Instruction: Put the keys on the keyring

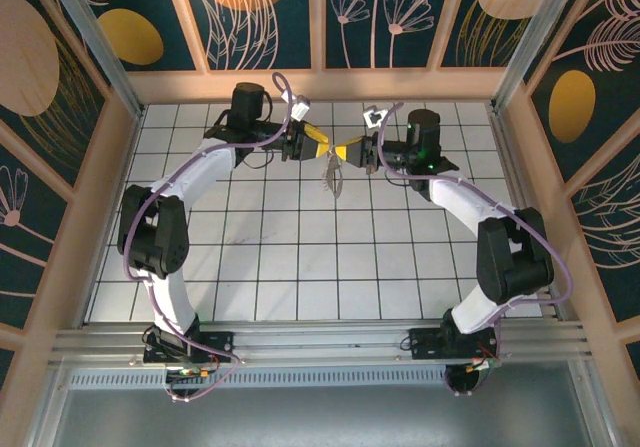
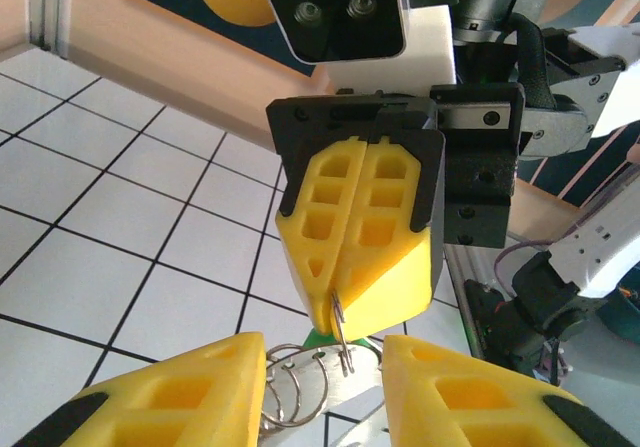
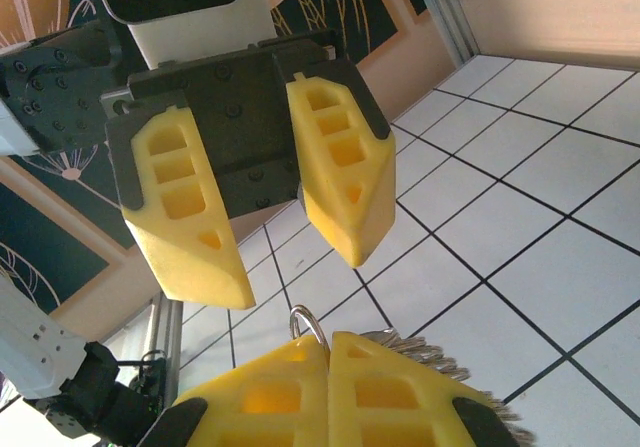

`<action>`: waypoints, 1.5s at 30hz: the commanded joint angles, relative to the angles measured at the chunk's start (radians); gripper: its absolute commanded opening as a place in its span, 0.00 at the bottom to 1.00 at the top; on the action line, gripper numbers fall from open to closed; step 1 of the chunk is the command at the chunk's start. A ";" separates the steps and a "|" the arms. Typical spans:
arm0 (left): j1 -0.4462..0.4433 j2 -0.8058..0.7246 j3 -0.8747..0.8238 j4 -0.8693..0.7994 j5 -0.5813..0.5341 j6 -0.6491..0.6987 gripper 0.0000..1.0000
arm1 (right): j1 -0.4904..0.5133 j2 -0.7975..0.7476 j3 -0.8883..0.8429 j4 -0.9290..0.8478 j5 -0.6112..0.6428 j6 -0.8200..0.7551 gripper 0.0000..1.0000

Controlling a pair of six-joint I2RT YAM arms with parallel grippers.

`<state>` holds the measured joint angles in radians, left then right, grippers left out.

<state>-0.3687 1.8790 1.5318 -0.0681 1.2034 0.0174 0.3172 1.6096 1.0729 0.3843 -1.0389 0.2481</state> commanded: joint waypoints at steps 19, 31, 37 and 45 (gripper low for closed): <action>-0.032 0.043 0.047 0.001 0.044 -0.011 0.29 | 0.018 0.027 0.053 0.021 -0.032 -0.015 0.00; -0.033 0.042 0.042 0.001 0.062 -0.003 0.00 | 0.018 0.026 0.055 0.016 -0.030 -0.017 0.00; -0.036 -0.002 -0.007 0.070 0.041 -0.035 0.00 | 0.008 -0.003 0.039 0.028 -0.015 -0.003 0.28; -0.039 -0.139 -0.189 0.444 -0.060 -0.253 0.00 | -0.047 -0.133 -0.090 0.133 0.010 0.063 0.41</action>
<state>-0.4007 1.8145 1.3804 0.1654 1.1656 -0.1326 0.2836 1.5478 1.0145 0.4389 -1.0267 0.2913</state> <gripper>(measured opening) 0.044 0.406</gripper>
